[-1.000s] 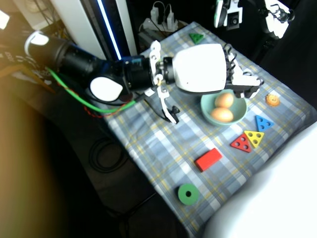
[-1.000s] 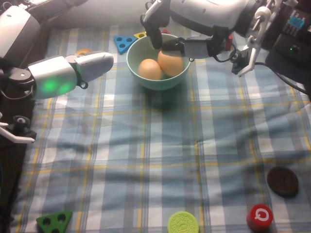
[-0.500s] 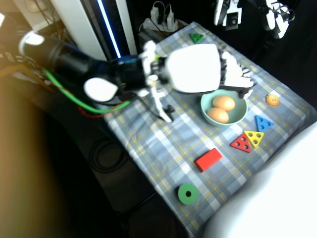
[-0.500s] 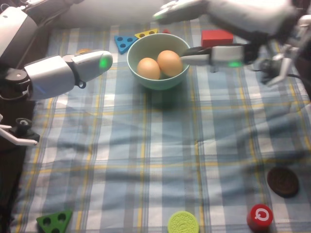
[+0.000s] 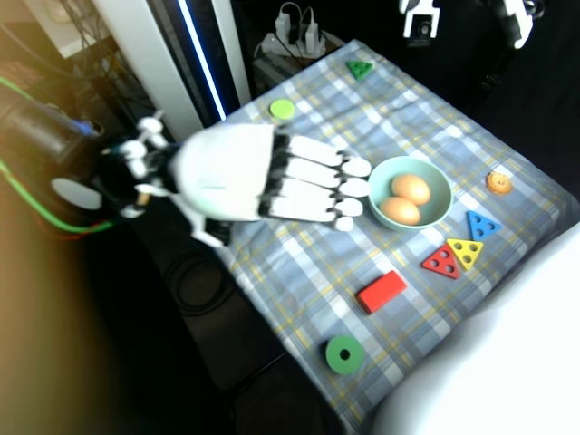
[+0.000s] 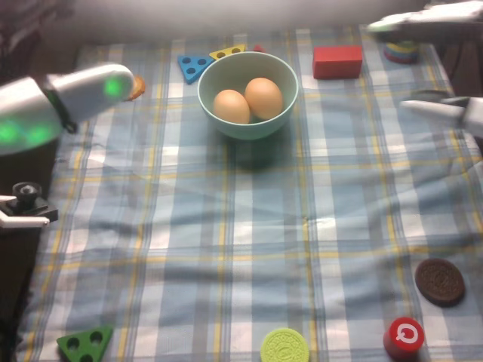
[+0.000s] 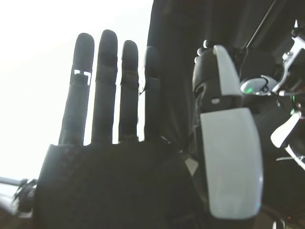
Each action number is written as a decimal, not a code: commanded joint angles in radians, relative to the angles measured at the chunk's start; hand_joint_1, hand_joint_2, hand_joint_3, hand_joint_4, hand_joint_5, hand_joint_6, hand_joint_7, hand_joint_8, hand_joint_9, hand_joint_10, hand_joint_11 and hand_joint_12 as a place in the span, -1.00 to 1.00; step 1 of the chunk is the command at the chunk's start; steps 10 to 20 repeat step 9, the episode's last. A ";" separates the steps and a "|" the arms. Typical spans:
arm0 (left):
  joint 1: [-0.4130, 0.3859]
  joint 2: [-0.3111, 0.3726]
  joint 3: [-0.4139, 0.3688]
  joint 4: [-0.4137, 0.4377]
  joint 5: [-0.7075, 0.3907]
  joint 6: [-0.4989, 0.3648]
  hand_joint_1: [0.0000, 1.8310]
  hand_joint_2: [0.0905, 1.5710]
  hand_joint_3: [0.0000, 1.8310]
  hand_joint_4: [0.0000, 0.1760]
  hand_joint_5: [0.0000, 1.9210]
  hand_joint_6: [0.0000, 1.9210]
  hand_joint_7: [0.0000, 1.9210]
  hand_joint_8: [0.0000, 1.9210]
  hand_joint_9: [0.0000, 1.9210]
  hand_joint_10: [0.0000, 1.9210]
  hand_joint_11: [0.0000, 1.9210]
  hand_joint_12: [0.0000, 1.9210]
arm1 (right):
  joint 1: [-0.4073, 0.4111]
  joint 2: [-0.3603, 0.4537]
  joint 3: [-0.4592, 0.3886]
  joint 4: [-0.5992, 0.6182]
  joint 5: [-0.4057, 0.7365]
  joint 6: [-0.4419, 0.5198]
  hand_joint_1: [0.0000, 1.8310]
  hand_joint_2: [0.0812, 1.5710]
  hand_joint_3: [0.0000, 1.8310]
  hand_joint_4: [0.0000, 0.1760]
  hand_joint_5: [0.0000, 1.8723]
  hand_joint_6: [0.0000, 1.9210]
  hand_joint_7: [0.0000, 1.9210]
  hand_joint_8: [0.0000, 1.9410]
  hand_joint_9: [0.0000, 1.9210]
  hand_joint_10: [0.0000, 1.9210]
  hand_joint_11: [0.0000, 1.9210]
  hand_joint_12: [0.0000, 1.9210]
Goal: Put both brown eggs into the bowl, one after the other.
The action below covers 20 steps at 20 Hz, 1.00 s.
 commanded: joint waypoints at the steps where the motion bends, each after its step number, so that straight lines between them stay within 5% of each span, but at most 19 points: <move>1: 0.008 0.005 0.018 0.025 -0.174 -0.089 -0.09 0.21 -1.00 -0.17 -0.70 -1.00 -0.65 -1.00 -0.68 -1.00 -1.00 -0.37 | -0.030 0.025 -0.019 0.063 0.246 0.002 0.00 0.43 -1.00 -1.00 -0.44 -1.00 -0.33 -1.00 -0.25 -1.00 -0.64 0.13; 2: 0.023 0.004 0.034 0.034 -0.200 -0.165 -0.17 0.21 -1.00 0.02 -0.77 -1.00 -0.68 -1.00 -0.68 -1.00 -1.00 -0.31 | -0.076 0.040 -0.042 0.097 0.302 0.002 0.01 0.42 -1.00 -1.00 -0.52 -1.00 -0.35 -0.99 -0.23 -0.99 -0.64 0.15; 4: 0.051 0.000 0.051 0.046 -0.256 -0.268 -0.18 0.22 -1.00 0.00 -0.80 -1.00 -0.70 -1.00 -0.70 -1.00 -1.00 -0.32 | -0.168 0.060 -0.085 0.157 0.422 0.002 -0.05 0.41 -1.00 -0.96 -0.55 -1.00 -0.35 -1.00 -0.23 -0.99 -0.62 0.16; 6: 0.064 -0.001 0.051 0.059 -0.295 -0.294 -0.23 0.24 -1.00 -0.33 -0.86 -1.00 -0.67 -1.00 -0.64 -0.99 -1.00 -0.08 | -0.225 0.070 -0.110 0.191 0.489 0.002 -0.16 0.36 -1.00 -0.62 -0.60 -1.00 -0.37 -1.00 -0.21 -0.98 -0.65 0.21; 7: 0.064 -0.002 0.052 0.071 -0.309 -0.307 -0.27 0.21 -1.00 -0.91 -0.83 -1.00 -0.59 -0.99 -0.56 -0.98 -0.99 0.15 | -0.233 0.074 -0.121 0.197 0.491 0.002 -0.20 0.38 -0.99 -0.92 -0.65 -1.00 -0.41 -1.00 -0.23 -0.99 -0.66 0.21; 8: 0.063 -0.006 0.057 0.084 -0.321 -0.331 -0.45 0.32 -0.96 -1.00 -0.91 -0.99 -0.58 -1.00 -0.51 -0.97 -0.99 0.23 | -0.233 0.074 -0.127 0.191 0.491 0.002 -0.31 0.44 -0.99 -0.95 -0.73 -1.00 -0.44 -1.00 -0.25 -1.00 -0.67 0.16; 20: 0.062 -0.012 0.068 0.092 -0.331 -0.367 -0.45 0.32 -0.96 -1.00 -0.91 -0.99 -0.58 -1.00 -0.51 -0.97 -0.99 0.23 | -0.233 0.072 -0.128 0.180 0.491 0.002 -0.31 0.44 -0.99 -0.95 -0.73 -1.00 -0.44 -1.00 -0.25 -1.00 -0.67 0.16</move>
